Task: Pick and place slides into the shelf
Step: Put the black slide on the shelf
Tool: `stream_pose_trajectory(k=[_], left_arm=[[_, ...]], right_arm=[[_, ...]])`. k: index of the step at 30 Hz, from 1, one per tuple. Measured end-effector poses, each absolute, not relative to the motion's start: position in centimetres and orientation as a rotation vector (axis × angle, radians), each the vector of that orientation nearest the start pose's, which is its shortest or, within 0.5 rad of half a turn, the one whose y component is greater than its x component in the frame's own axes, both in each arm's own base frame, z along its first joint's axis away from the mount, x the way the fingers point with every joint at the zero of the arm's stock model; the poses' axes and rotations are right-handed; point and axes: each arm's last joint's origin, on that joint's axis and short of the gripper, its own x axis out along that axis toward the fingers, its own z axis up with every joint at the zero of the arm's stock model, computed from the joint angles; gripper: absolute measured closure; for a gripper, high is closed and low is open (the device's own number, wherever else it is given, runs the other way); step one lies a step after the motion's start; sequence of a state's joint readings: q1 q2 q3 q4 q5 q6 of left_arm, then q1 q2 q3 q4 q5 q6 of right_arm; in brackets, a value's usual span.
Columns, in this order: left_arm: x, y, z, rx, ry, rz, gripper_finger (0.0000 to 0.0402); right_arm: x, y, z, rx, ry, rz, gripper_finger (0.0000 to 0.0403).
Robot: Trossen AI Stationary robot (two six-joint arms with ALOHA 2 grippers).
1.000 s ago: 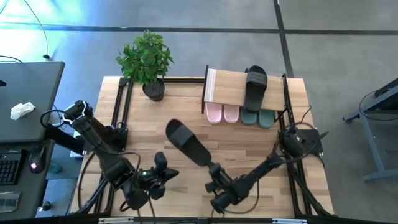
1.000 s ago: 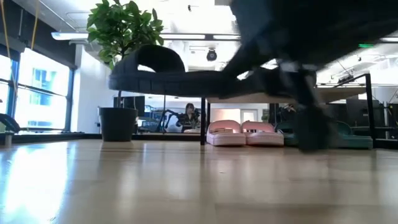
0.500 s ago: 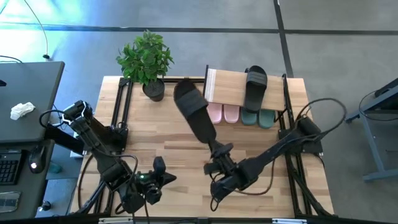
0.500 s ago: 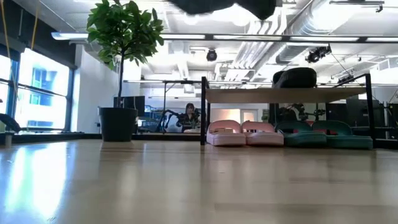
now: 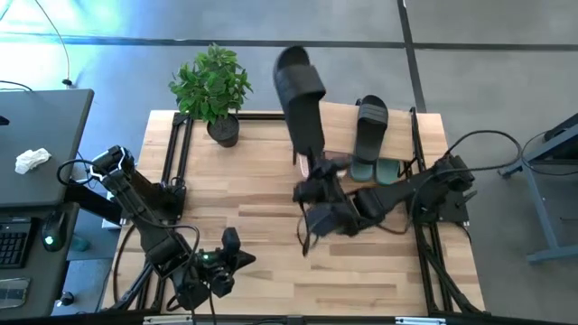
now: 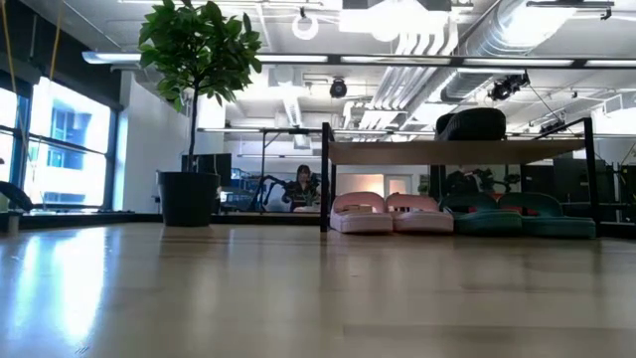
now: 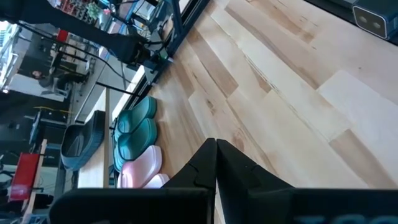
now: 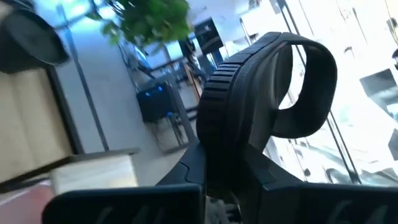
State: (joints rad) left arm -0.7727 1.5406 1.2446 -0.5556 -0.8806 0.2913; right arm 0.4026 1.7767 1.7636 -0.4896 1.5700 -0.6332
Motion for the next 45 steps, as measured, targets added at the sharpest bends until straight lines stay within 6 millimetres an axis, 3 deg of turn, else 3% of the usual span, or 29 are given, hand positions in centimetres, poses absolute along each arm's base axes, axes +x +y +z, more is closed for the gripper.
stream_pose_trajectory(k=[6,12,19,27,35,45], left_arm=[[24.5,-20.8,28.8,0.91,0.598,0.015,0.0401],[24.5,-20.8,28.8,0.91,0.598,0.015,0.0401],[24.5,-20.8,28.8,0.91,0.599,0.016,0.0401],[24.5,-20.8,28.8,0.906,0.598,0.017,0.0401],[24.5,-20.8,28.8,0.909,0.597,0.023,0.0401],[24.5,-20.7,28.8,0.918,0.595,0.041,0.0401]], right_arm=[[37.0,8.0,38.0,-0.991,0.738,-1.127,0.0385],[37.0,4.6,33.4,-0.992,0.811,-1.192,0.0387],[35.7,4.7,27.2,-1.041,0.869,-1.117,0.0387],[33.0,4.5,22.9,-0.94,0.955,-0.999,0.0387],[29.4,3.7,22.5,-0.705,1.096,-1.055,0.0387],[29.4,3.2,22.1,-0.593,1.199,-1.025,0.0387]])
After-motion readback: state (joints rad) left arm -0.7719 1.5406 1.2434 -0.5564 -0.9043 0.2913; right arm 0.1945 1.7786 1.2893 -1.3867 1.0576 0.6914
